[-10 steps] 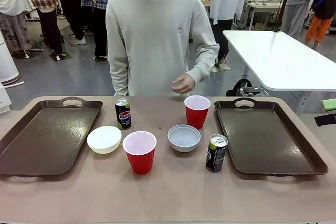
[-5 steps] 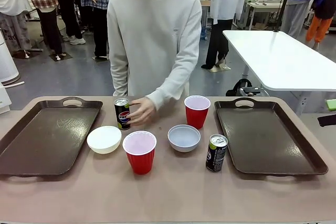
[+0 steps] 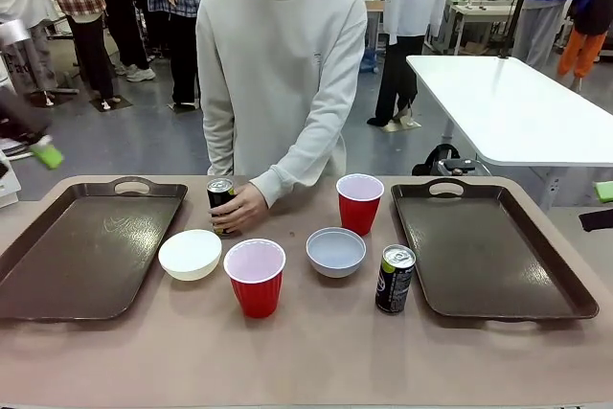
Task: Prepare tableware on both trays.
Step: Pick up a Picnic Bowl from the table and place it on a Handle tray.
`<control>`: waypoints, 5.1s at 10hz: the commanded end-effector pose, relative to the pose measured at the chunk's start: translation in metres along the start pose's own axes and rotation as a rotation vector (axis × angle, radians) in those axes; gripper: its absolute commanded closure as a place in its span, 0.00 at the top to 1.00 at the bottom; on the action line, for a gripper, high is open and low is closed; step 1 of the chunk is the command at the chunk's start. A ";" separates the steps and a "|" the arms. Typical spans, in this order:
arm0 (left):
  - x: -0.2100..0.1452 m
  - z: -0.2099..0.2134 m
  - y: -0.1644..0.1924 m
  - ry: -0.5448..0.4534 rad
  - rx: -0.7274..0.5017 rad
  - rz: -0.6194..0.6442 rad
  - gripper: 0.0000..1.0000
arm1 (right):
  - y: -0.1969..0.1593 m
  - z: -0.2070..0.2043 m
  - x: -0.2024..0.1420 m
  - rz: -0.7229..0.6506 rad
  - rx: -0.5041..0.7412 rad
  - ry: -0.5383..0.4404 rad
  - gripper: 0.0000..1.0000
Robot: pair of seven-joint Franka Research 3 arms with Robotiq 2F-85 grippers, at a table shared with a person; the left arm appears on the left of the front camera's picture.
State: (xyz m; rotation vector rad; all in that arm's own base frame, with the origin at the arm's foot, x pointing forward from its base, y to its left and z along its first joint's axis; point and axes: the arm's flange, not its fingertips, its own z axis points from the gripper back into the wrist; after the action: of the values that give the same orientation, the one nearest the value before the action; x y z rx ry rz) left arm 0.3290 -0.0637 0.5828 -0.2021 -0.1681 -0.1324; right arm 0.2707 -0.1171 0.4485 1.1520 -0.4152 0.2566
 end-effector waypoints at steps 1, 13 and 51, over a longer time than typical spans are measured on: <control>0.050 -0.009 -0.034 0.150 0.231 0.047 1.00 | -0.002 -0.001 -0.003 0.004 0.008 0.016 1.00; 0.088 -0.157 -0.063 0.161 0.223 0.019 1.00 | -0.002 -0.001 -0.003 0.004 0.008 0.016 1.00; 0.004 -0.090 0.095 0.105 0.064 0.253 0.00 | -0.002 -0.001 -0.003 0.004 0.008 0.016 1.00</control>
State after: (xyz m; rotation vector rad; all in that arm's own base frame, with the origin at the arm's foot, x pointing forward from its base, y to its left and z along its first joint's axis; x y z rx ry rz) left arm 0.3621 0.0161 0.4799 -0.0490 -0.0035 0.1583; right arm 0.2706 -0.1173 0.4481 1.1543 -0.4149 0.2558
